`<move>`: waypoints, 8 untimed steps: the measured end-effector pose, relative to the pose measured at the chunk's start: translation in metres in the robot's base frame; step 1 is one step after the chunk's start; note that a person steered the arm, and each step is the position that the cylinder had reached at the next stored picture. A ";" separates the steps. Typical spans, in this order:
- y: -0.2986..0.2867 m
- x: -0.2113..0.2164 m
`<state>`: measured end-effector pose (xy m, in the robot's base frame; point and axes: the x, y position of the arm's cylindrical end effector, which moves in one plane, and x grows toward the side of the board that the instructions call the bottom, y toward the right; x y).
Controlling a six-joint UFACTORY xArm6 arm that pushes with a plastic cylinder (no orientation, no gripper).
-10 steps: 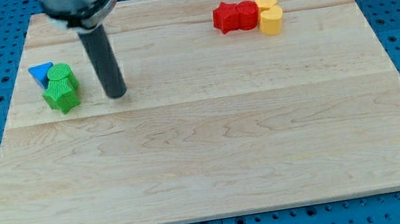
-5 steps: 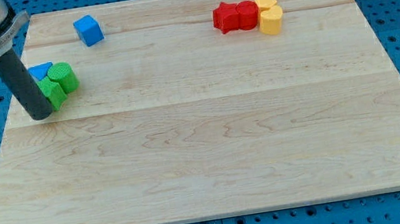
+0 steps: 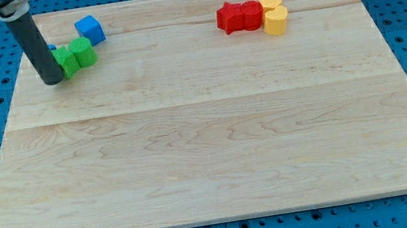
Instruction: Push green blocks blue triangle into blue cube
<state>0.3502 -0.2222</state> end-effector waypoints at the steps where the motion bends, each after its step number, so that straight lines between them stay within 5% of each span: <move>1: 0.014 0.008; 2: -0.042 0.044; 3: -0.052 -0.004; 5: 0.011 -0.043; 8: 0.015 -0.048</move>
